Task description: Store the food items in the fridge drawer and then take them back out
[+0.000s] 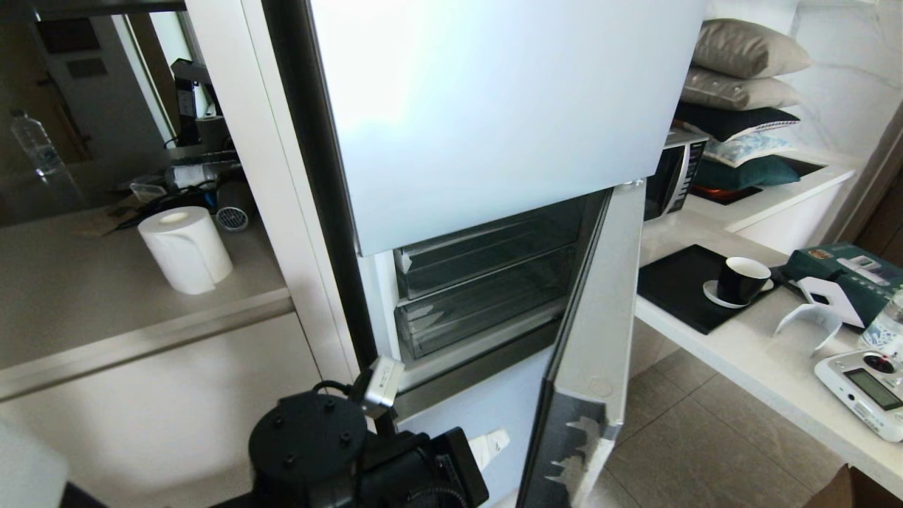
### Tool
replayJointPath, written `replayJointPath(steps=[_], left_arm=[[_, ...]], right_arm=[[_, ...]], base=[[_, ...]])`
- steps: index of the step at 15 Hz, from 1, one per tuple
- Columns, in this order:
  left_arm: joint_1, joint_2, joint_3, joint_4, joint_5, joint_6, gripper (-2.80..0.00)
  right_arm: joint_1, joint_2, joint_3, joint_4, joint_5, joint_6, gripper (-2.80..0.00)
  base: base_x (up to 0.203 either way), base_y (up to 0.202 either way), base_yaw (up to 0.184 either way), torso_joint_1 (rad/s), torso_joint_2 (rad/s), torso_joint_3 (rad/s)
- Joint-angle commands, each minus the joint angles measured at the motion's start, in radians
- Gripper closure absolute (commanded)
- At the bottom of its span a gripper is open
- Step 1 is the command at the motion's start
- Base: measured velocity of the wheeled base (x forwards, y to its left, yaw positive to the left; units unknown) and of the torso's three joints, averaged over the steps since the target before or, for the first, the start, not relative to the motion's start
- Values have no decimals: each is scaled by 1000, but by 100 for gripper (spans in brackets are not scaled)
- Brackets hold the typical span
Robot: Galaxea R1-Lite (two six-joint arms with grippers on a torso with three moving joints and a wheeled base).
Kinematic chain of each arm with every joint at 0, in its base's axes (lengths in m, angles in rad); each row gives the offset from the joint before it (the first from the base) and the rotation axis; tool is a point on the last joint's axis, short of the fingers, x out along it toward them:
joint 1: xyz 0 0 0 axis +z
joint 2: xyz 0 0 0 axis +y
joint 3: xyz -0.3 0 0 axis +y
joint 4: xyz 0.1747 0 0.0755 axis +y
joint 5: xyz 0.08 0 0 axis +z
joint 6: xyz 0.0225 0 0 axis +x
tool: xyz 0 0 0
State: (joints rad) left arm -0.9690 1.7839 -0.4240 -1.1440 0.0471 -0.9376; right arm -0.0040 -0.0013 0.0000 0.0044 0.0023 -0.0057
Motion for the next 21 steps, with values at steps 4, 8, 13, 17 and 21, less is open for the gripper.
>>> replayJointPath(steps=[4,8,13,17,21], left_arm=[[21,-159,32,-4,13,150,0],[106,-477,-44,133,80,483,0],[294,-926,-278,648,163,782,0],[776,-1073,-228,769,177,834,0],[928,-1173,213,802,136,938,0]], right_arm=[[0,0,0,0,1,0,0],[-1,0,0,0,1,0,0],[0,0,0,0,1,0,0],[0,0,0,0,1,0,0],[1,0,0,0,1,0,0]], base=[[0,0,0,0,0,0],[0,0,0,0,0,0],[0,0,0,0,0,0],[0,0,0,0,0,0],[0,0,0,0,0,0]])
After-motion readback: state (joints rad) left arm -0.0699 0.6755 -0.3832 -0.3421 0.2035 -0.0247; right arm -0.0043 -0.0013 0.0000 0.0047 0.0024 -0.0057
